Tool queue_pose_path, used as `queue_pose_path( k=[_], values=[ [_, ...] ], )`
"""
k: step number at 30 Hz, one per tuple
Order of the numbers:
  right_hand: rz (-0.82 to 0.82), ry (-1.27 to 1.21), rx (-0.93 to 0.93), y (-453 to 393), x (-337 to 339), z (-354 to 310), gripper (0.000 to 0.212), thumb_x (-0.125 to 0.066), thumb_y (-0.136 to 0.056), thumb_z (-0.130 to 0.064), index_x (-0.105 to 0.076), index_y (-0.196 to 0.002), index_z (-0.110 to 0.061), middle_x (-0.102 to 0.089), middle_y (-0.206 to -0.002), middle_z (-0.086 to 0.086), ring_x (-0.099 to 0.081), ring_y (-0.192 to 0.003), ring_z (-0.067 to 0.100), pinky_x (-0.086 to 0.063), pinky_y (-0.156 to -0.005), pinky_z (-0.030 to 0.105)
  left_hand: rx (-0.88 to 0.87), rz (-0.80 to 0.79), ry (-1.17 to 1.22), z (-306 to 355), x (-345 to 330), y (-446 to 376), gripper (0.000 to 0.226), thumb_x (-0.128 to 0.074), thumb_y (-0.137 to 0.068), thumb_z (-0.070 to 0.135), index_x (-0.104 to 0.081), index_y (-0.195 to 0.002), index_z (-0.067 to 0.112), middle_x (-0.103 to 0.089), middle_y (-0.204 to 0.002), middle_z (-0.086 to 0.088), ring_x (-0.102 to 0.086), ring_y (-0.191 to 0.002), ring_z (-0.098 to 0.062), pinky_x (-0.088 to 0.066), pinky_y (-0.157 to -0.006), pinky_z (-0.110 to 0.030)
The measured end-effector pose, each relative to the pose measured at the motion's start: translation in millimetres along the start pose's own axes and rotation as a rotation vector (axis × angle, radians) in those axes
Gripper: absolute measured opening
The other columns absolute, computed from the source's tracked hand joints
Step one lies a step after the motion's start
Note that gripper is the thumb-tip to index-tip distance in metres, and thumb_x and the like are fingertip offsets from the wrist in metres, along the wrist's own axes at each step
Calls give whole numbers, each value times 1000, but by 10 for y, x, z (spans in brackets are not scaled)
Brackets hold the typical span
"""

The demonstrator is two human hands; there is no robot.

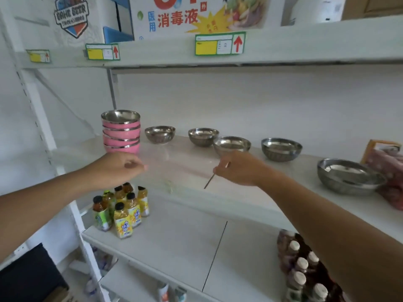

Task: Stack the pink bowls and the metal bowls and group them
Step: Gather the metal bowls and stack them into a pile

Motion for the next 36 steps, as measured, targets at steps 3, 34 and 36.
queue_pose_path(
  k=[3, 34, 36],
  values=[
    [30, 50, -71, 465, 188, 317, 37, -63, -105, -44, -82, -115, -15, -79, -117, 7, -72, -111, 30, -58, -98, 45, -56, -59, -51, 675, -379, 87, 23, -66, -98, 64, -76, -102, 44, -74, -111, 22, -62, -103, 11, -50, -86, -27],
    [600, -613, -1098, 2015, 819, 3024, 45, -54, -110, -35, -67, -128, 4, -61, -67, 10, -53, -41, 20, -43, -34, 24, -213, -75, 230, 1714, -1352, -723, 59, -47, -87, 67, -80, -83, 18, -80, -74, 24, -78, -72, -2, -65, -86, -38],
    [611, -691, -1144, 1978, 804, 3118, 33, -53, -114, -30, -67, -116, 0, -64, -68, 11, -53, -32, 17, -41, -30, 20, -144, -66, 276, 1629, -1368, -912, 48, -48, -86, 67, -82, -84, 32, -81, -74, 24, -80, -74, -7, -65, -89, -40]
  ],
)
Point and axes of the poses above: each hand's wrist, its own y-axis away from the middle knuckle, its own x-axis out of the back of the hand, z = x × y, the point moved 10 cm from there along -y, towards the middle knuckle
